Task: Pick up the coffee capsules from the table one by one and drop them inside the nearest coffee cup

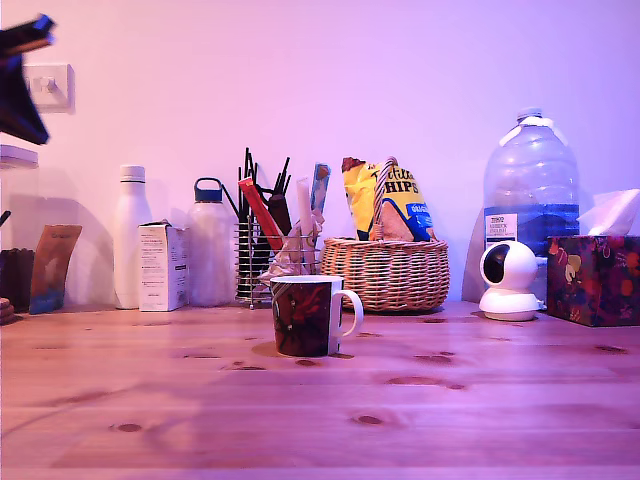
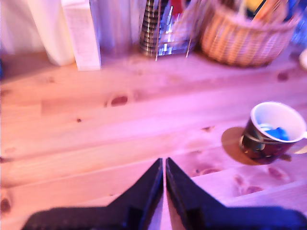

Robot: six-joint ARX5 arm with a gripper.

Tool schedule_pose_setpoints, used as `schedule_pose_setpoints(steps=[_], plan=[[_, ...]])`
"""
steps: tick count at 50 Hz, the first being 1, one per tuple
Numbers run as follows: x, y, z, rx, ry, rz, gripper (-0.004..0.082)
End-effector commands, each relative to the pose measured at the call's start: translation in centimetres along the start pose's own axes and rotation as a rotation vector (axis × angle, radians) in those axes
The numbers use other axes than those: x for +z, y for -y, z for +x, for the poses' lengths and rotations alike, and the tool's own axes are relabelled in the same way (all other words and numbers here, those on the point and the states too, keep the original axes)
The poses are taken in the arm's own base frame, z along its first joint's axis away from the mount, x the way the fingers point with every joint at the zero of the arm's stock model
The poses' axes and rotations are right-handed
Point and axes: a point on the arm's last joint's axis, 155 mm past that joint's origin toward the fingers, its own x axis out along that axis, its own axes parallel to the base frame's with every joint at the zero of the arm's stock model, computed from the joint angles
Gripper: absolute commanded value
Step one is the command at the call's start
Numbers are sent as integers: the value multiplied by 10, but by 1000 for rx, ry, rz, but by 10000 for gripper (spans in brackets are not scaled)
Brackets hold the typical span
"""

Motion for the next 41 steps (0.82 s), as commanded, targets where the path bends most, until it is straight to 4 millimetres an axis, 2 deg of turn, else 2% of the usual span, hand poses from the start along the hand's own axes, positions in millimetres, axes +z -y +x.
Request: schedule_pose_setpoints(steps=[1,10,23,30,41], plan=[[-19,-1,-4,5,-3,-4,-18],[-43,2,-26,16,62,-1,-18],[-68,8,-53,19,149,-17,-18],[-74,12,-69,16,187,-27,-18],[-72,15,-95,33,253,-22,-18]])
